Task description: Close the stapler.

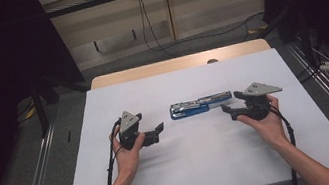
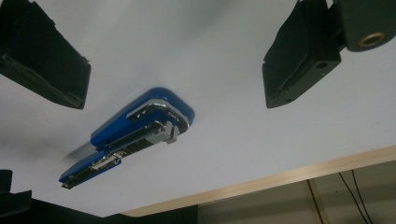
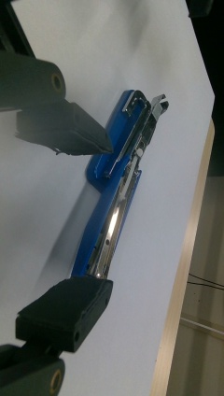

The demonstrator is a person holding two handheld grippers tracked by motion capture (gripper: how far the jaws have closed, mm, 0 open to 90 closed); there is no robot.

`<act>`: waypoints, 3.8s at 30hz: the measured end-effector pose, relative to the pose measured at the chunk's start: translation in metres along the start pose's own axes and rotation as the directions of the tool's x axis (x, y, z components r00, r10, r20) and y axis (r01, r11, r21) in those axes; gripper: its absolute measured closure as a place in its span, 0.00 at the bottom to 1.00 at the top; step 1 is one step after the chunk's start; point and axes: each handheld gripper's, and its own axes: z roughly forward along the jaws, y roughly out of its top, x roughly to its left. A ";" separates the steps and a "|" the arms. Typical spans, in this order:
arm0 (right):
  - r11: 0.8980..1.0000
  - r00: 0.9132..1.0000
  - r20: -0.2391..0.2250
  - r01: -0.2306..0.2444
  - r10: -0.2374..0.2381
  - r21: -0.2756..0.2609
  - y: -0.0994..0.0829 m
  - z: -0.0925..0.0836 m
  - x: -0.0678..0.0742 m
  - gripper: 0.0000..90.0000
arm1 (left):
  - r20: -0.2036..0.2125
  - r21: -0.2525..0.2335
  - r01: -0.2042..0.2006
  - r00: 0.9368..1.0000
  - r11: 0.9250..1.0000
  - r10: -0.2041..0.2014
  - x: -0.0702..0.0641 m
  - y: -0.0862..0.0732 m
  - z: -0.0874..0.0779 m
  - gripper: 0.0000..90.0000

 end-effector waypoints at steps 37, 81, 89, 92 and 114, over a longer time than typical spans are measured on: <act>0.999 0.999 -0.043 -0.004 0.006 0.047 -0.005 0.008 -0.004 1.00 | 0.057 0.055 0.000 0.998 0.998 -0.003 -0.008 0.018 0.051 0.06; 0.992 0.996 -0.083 0.025 -0.015 0.124 -0.007 0.022 0.003 1.00 | 0.124 0.175 -0.087 0.990 0.981 0.066 -0.020 0.021 0.074 1.00; 0.989 0.996 -0.084 0.024 -0.012 0.146 -0.008 0.026 0.000 1.00 | 0.126 0.168 -0.089 0.990 0.982 0.068 -0.019 0.019 0.078 1.00; 0.989 0.996 -0.086 0.027 -0.015 0.146 -0.007 0.026 0.000 1.00 | 0.128 0.171 -0.090 0.989 0.981 0.069 -0.017 0.019 0.081 1.00; 0.982 0.996 -0.089 0.027 -0.011 0.188 -0.005 0.035 -0.002 1.00 | 0.154 0.171 -0.106 0.985 0.979 0.080 -0.026 0.014 0.090 1.00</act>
